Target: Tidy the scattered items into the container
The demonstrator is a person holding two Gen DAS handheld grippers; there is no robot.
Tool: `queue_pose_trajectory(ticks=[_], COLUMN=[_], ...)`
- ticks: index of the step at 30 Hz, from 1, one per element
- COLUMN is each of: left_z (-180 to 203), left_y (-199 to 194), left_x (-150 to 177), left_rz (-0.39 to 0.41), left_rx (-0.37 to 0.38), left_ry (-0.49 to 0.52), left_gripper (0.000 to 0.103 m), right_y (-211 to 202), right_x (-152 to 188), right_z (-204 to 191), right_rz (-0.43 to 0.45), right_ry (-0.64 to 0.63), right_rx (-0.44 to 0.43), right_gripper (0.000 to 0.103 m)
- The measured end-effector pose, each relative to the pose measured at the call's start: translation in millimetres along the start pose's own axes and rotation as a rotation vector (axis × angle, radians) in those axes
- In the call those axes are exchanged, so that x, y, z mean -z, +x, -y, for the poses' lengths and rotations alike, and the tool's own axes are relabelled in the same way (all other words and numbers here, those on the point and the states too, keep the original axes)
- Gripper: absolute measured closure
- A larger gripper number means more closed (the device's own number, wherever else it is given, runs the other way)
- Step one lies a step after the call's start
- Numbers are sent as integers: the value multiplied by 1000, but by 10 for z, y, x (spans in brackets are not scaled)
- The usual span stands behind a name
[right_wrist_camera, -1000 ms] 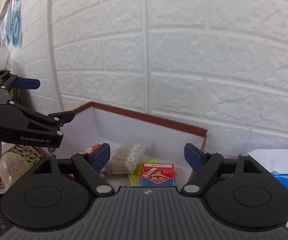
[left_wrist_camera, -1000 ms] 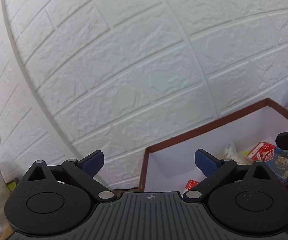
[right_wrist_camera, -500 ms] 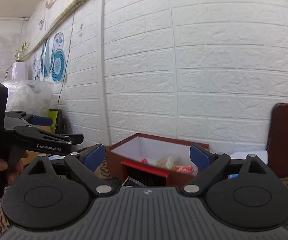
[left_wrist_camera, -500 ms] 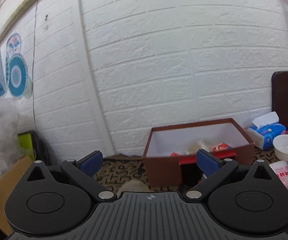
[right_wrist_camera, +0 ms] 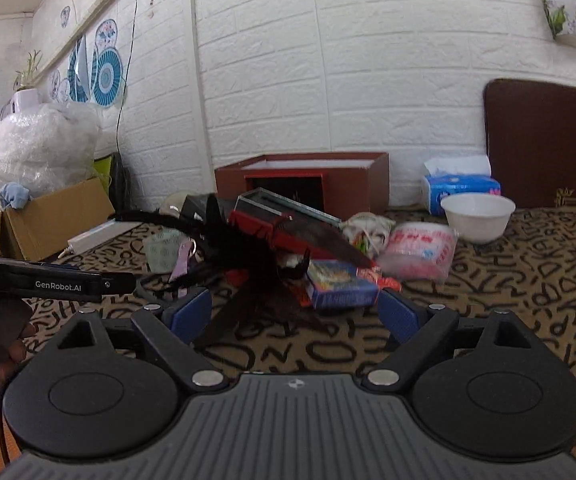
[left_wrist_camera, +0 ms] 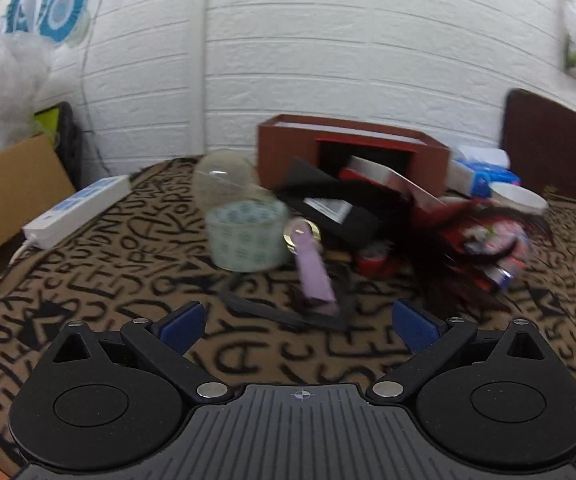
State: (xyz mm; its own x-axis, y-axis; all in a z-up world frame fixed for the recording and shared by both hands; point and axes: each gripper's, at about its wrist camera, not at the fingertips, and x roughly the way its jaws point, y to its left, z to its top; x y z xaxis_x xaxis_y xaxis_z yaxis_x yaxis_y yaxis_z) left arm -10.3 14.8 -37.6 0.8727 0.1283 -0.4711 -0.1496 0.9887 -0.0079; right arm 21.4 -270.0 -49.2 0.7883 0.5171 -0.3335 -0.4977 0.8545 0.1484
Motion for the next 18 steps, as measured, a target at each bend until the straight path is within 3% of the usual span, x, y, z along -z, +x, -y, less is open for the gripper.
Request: queue_pose_trajectory(ticks=[5,7,10,13,18], left_z=[304,358,305,284,327], left_y=[-9,116,276,293,304], left_x=[185,185,224,247,293], left_rz=[146,137,110,110,97], left_rx=[20,-3,21,25,41], left_ry=[137,169,110,100,129], left_gripper=[0,0,0,0,0], right_y=[33,121,253,183,271], right_x=[156,148,237,271,271], right_z=[109,249,480,625,639], right_rz=[100,112,98,140,79], right_ry=[-29,20,146,241,260], right_rx=[-7,-12,5,8,17], right_gripper=[11,10,11,7,7])
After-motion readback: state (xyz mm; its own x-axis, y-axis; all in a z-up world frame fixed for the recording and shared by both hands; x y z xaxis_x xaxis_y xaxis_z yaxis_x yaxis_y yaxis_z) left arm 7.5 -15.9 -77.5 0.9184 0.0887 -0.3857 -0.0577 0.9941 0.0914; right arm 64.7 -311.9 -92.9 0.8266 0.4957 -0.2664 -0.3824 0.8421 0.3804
